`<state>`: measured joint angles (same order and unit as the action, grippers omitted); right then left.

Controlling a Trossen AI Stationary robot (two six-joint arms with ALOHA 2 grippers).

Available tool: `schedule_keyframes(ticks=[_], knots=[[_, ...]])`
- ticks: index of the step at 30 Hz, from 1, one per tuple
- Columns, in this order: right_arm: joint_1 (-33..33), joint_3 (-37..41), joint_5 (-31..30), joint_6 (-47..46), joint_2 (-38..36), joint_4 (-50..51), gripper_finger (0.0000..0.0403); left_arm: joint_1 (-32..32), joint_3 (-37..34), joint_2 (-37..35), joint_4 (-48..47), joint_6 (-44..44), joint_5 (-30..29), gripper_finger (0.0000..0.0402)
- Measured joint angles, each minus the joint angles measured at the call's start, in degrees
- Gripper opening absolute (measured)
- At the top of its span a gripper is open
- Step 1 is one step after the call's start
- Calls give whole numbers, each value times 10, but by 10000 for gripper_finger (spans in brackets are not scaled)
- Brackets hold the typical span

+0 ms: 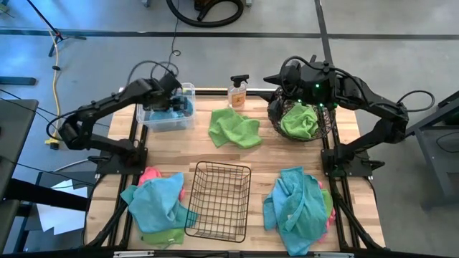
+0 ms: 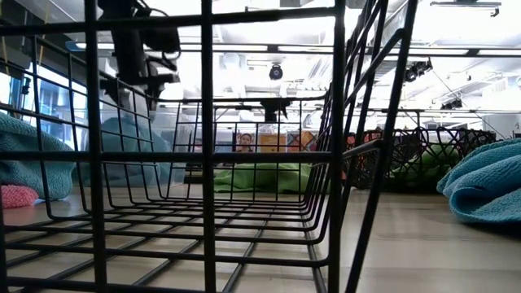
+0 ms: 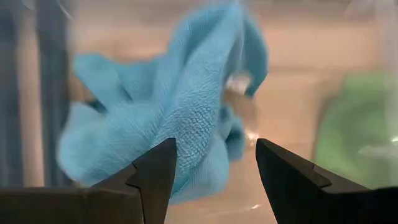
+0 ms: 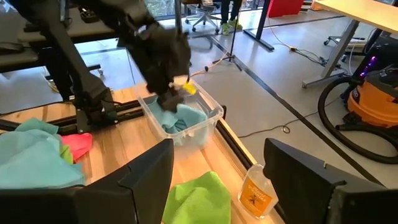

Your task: Sort microfiber towel by color & place in baskets

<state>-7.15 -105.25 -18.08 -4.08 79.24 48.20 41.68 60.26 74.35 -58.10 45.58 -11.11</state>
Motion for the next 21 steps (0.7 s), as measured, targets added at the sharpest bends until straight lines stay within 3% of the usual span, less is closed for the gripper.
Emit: schedule_keyframes(ticks=[5,10,21], knots=[[0,0,0,-5,0,0,248,-7,-70,0,69,41,-14,209],[0,0,0,-10,0,0,248,26,-110,4,167,80,16,209],[0,0,0,-34,32,-6,248,66,-162,26,184,101,35,209]])
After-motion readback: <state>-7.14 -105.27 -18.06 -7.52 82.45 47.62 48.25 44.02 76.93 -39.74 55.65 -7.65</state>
